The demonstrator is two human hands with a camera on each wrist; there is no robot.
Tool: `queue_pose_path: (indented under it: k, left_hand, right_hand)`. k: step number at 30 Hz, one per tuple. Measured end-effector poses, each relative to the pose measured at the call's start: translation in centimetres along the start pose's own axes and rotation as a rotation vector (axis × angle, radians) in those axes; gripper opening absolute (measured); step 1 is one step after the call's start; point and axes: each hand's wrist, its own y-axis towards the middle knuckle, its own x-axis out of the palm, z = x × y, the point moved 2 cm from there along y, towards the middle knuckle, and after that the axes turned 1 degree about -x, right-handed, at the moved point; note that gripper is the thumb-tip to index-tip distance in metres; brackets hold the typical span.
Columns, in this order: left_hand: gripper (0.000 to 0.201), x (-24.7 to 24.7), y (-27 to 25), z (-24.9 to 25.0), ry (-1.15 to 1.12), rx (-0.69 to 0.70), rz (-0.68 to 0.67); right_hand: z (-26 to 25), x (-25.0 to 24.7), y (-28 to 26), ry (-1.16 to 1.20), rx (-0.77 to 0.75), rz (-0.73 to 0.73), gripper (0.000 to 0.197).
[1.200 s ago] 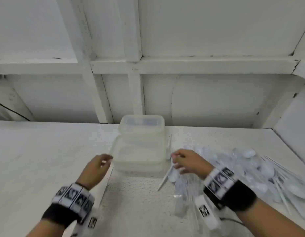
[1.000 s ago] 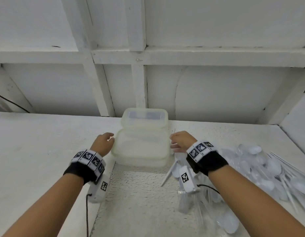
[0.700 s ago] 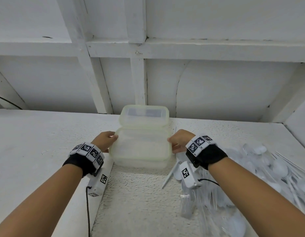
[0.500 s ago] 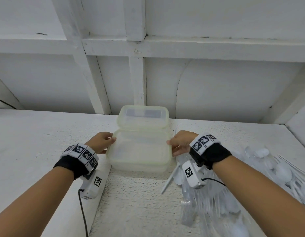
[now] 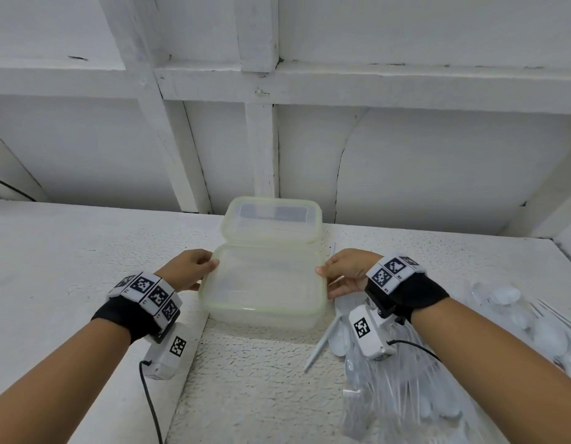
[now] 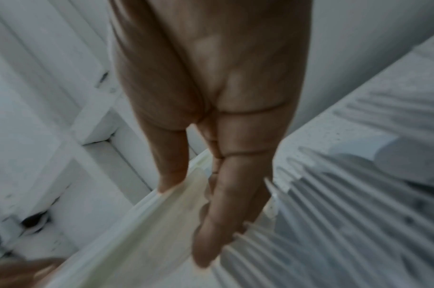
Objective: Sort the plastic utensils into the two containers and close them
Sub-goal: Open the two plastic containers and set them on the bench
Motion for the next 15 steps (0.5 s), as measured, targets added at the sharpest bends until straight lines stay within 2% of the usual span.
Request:
queue_pose_path:
  k: [3,5,7,11,15]
  left_hand:
    - [0.038,0.4,0.2,0.3,-0.065,-0.061,0.058]
    - [0.049,0.8,0.5,0.3,0.036,-0.084,0.151]
    - [0.056,1.2,0.7,0.1,0.159,-0.085,0.249]
    - [0.058,1.6,0.8,-0.5,0.188,-0.076,0.252]
    - [0.058,1.4,1.1,-0.6,0.252,-0.075,0.269]
  right_hand:
    - [-0.7,1.0,0.0,-0.150,-0.033,0.136,0.017]
    - [-0.9,2.1,-0.1,-0.241,-0.040,0.195,0.013]
    - [-0.7,3.1,-0.2,-0.284,-0.045,0.210,0.019]
    - [0.2,4.3,0.3,-0.256,-0.085,0.254,0.026]
    - [0.6,5.3,0.6,-0.230,-0.097,0.323,0.041]
